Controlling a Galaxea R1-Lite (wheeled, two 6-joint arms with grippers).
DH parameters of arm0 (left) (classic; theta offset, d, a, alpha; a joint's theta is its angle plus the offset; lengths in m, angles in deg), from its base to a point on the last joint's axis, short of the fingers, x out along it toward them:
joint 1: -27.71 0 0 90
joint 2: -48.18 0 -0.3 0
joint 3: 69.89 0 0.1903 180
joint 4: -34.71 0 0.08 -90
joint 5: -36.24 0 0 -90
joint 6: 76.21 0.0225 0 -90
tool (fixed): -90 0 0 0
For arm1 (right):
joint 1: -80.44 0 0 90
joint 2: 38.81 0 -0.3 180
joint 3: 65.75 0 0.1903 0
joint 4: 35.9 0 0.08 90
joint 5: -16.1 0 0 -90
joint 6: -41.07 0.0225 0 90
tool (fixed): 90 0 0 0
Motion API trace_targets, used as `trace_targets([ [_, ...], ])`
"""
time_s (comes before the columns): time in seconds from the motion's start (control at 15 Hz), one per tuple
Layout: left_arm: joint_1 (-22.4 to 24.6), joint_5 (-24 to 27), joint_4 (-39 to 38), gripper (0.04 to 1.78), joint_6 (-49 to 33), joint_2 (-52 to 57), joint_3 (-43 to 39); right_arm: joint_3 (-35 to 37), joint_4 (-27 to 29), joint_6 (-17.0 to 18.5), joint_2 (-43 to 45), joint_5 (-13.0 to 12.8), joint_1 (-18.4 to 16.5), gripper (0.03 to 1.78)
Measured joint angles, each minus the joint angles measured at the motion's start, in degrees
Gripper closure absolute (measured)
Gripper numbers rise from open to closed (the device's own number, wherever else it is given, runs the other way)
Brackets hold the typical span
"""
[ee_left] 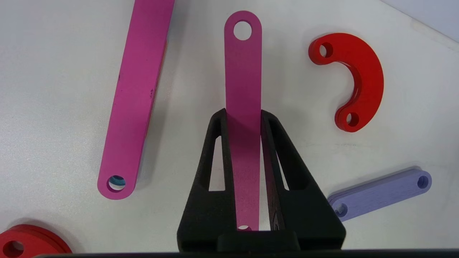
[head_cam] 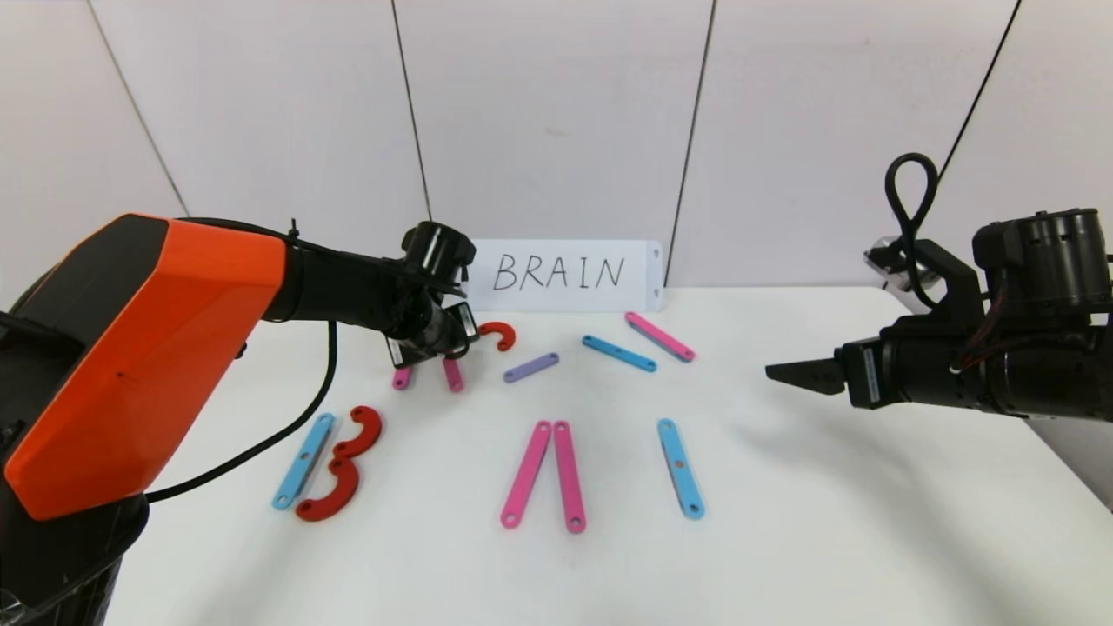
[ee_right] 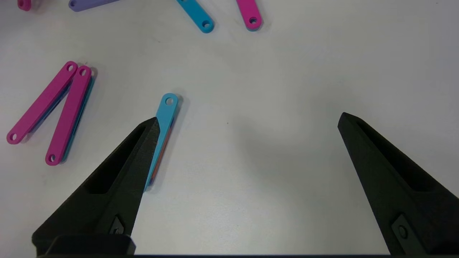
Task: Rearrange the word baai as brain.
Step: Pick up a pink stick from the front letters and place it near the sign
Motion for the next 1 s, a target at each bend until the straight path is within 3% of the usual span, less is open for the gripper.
trace_targets([
  [0.2, -0.15, -0.01, 0.02, 1.54, 0.18, -0.07, 0.09, 0.00, 0.00, 0.01, 0.00, 0.00, 0.00, 0.07],
  [0.4, -0.34, 0.43, 0.02, 1.39, 0.27, -0.16, 0.11, 0.00, 0.00, 0.01, 0.00, 0.00, 0.00, 0.07],
  [0.53, -0.50, 0.54, 0.05, 1.15, 0.30, -0.16, 0.12, 0.00, 0.00, 0.00, 0.00, 0.02, 0.00, 0.07],
  [0.8, -0.76, 0.62, -0.12, 0.48, 0.41, -0.13, 0.20, 0.07, 0.00, 0.00, 0.00, 0.00, 0.00, 0.07],
  [1.0, -1.35, 0.63, 0.13, 0.17, 0.51, 0.45, 0.63, 0.10, 0.01, 0.00, 0.00, 0.00, 0.00, 0.07],
])
